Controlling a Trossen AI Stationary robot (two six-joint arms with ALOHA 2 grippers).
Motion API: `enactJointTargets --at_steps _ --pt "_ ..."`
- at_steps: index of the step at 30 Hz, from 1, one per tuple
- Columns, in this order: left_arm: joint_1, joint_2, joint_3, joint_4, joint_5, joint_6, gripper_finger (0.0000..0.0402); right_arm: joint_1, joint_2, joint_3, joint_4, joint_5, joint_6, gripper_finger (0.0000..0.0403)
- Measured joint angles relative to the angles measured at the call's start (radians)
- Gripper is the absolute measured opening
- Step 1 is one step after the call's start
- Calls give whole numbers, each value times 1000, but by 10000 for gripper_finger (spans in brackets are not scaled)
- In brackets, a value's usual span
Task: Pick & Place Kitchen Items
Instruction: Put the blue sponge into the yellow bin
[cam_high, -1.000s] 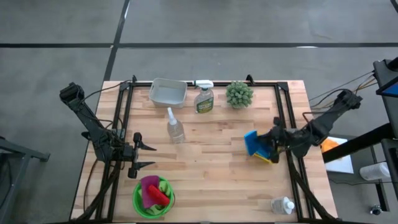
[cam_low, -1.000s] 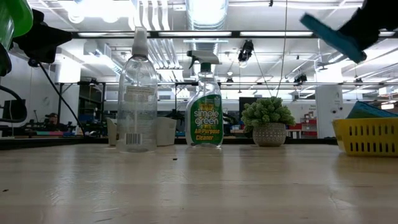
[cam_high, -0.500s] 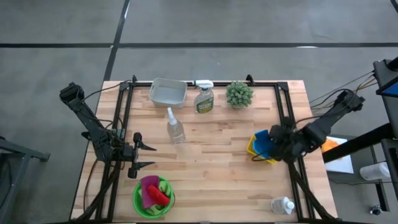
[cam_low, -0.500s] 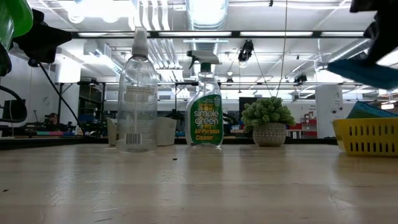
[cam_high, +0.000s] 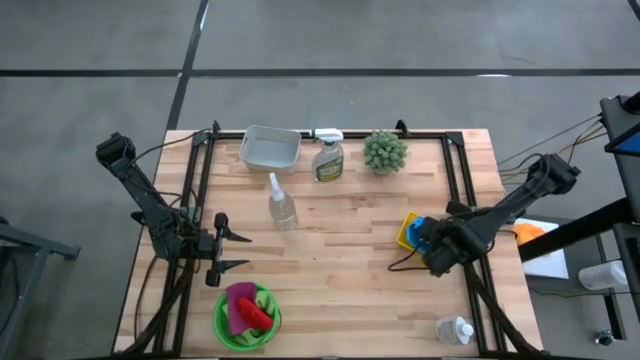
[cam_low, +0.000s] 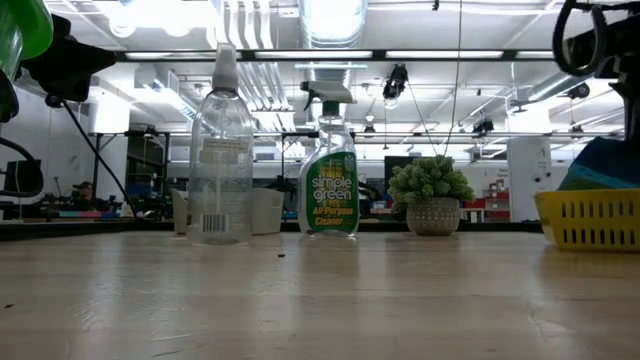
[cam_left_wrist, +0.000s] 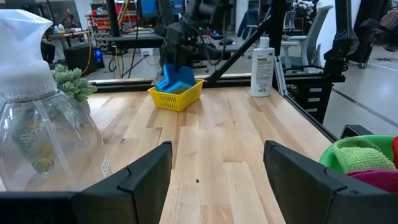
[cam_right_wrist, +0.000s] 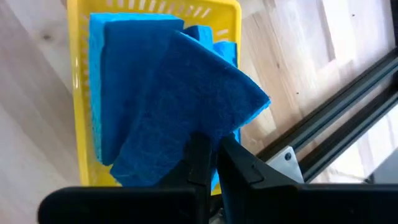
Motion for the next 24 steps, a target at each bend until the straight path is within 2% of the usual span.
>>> enactJointTargets --at_steps 8,11,14,20,24 --pt "0 0 0 0 0 0 254 -33 79 53 -6 -5 -52 18" --pt "0 0 0 0 0 0 254 -57 92 63 -11 -28 -51 38" --pt "0 0 0 0 0 0 254 -74 104 64 -29 -33 -52 92" --pt "0 0 0 0 0 0 254 -86 129 64 -100 -19 -53 236" --pt "0 0 0 0 0 2 254 -85 132 73 -102 -19 -60 304"
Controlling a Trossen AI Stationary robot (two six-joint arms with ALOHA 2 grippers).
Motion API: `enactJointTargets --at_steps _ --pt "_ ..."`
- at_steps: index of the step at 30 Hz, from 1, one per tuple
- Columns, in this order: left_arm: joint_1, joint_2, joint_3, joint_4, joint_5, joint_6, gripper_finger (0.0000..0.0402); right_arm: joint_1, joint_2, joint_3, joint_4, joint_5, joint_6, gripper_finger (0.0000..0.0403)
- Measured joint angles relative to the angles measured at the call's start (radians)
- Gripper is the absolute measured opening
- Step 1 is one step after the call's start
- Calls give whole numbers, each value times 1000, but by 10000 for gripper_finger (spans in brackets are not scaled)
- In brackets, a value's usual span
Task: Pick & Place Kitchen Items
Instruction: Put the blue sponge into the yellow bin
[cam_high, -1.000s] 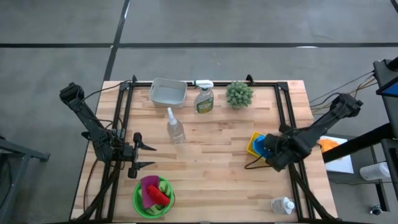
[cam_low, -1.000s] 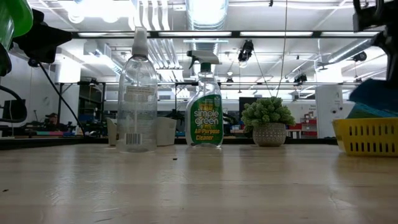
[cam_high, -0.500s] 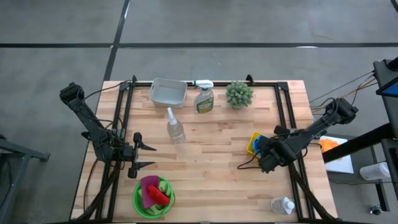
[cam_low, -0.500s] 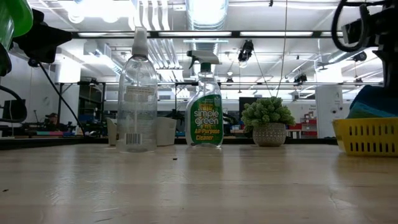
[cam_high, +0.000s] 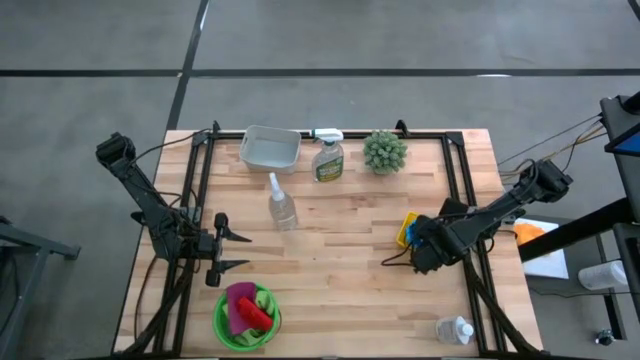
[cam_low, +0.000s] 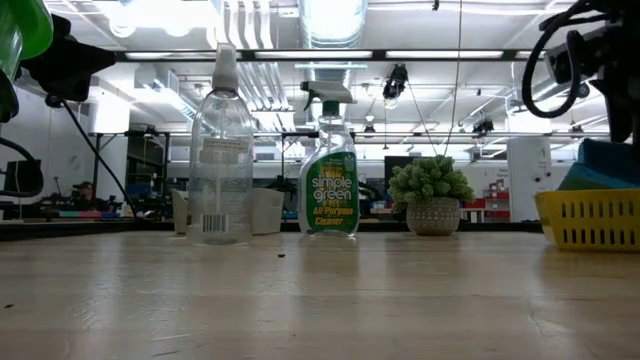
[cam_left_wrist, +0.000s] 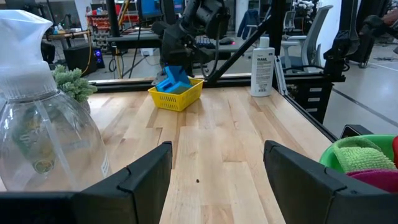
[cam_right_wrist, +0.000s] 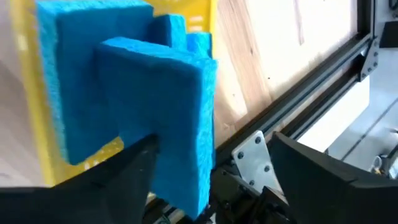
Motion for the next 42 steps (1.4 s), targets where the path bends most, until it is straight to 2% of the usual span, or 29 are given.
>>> enactJointTargets --at_steps 4,13,25,29,35,42 --pt "0 0 0 0 0 0 254 0 10 52 1 0 -20 331" --pt "0 0 0 0 0 3 254 0 38 203 -25 76 -68 334" --pt "0 0 0 -4 0 3 254 -25 132 201 -61 111 -60 334" --pt "0 0 0 -4 0 3 254 -26 206 201 -59 85 -75 334" --pt "0 0 0 -10 0 -1 254 -25 287 204 -59 -34 -138 334" --pt "0 0 0 -11 0 -1 254 -26 266 205 -60 -38 -136 334"
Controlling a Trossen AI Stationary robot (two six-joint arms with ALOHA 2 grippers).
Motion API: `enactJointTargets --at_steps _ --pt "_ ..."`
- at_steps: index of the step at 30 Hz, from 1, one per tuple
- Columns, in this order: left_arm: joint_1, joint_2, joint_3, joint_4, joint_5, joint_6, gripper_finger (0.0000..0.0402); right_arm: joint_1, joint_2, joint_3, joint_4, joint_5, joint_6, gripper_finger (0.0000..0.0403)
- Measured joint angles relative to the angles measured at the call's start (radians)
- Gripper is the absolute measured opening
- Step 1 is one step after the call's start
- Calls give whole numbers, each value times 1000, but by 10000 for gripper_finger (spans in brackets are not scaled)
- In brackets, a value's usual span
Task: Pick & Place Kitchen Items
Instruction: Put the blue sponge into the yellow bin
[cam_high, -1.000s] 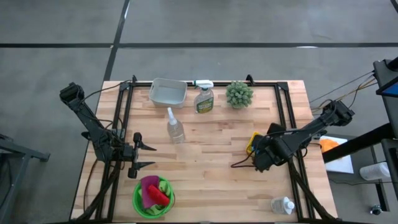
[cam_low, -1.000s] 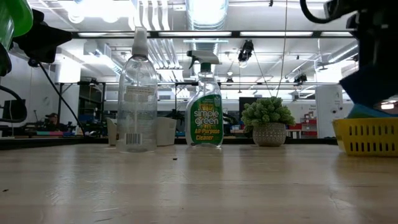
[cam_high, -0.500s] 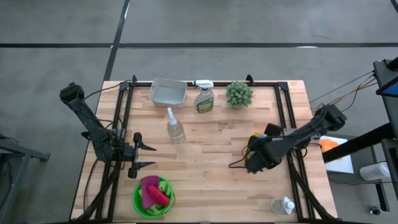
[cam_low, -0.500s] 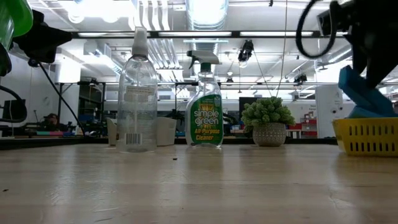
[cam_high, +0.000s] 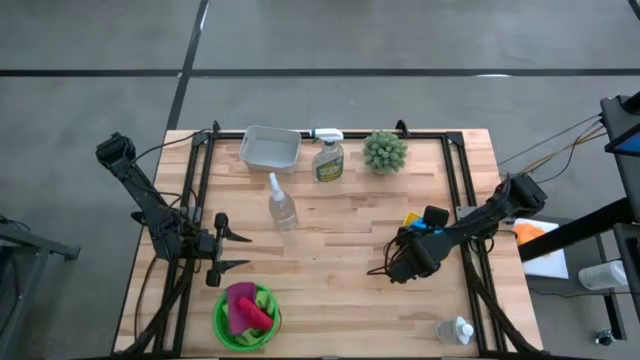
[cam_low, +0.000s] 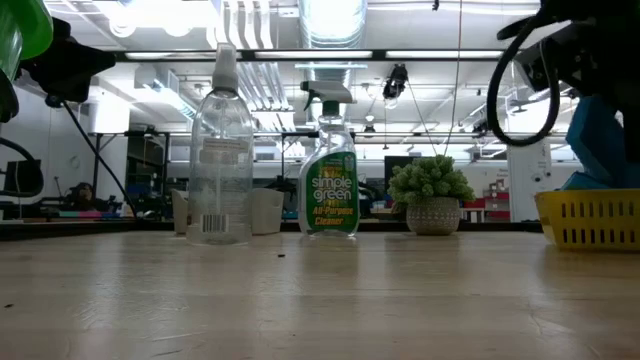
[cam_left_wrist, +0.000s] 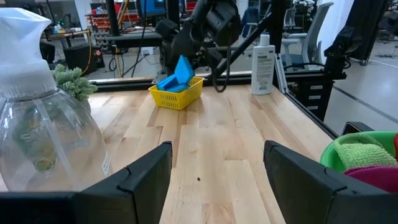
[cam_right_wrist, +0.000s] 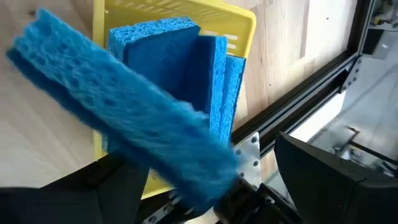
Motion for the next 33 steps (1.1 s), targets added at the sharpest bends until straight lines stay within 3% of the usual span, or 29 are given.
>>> enactJointTargets --at_steps 15,20,33 --pt "0 0 0 0 0 0 254 -2 -229 0 0 2 106 334" --pt "0 0 0 -1 0 0 254 -3 -289 0 0 95 169 334" --pt "0 0 0 -2 0 -1 254 -21 -231 0 0 217 192 334"
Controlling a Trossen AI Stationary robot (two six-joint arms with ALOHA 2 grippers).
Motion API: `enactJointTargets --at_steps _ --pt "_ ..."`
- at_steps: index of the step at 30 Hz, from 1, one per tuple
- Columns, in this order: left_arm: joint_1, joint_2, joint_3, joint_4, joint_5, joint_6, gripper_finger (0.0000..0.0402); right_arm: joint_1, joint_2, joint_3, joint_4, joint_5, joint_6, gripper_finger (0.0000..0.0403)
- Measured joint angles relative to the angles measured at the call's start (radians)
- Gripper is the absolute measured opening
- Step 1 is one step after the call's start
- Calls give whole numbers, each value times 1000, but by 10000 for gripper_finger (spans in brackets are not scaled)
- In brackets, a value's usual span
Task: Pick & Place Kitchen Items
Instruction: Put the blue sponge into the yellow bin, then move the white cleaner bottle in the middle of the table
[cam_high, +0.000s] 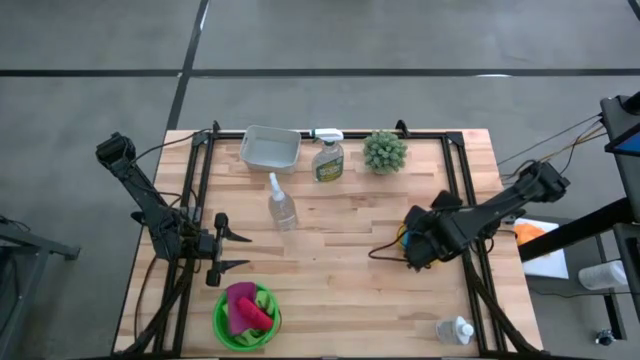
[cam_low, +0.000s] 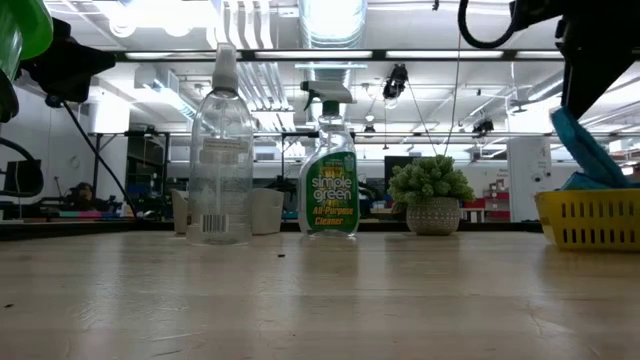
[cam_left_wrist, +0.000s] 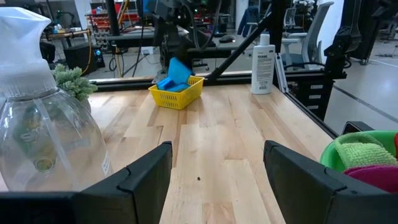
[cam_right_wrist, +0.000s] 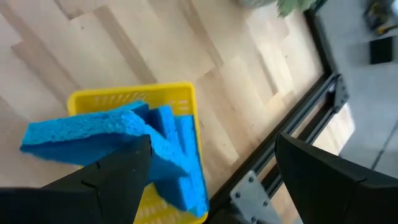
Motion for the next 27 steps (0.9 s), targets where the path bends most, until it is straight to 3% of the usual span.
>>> enactJointTargets --at_steps 11,21,24,27 --pt "0 0 0 -3 0 -3 254 -55 75 0 1 132 0 334" --pt "0 0 0 -3 0 -2 254 -42 -11 59 9 256 1 334" --pt "0 0 0 1 0 8 254 5 -42 85 94 365 -25 334" --pt "0 0 0 21 0 25 254 59 -62 82 297 479 -133 334"
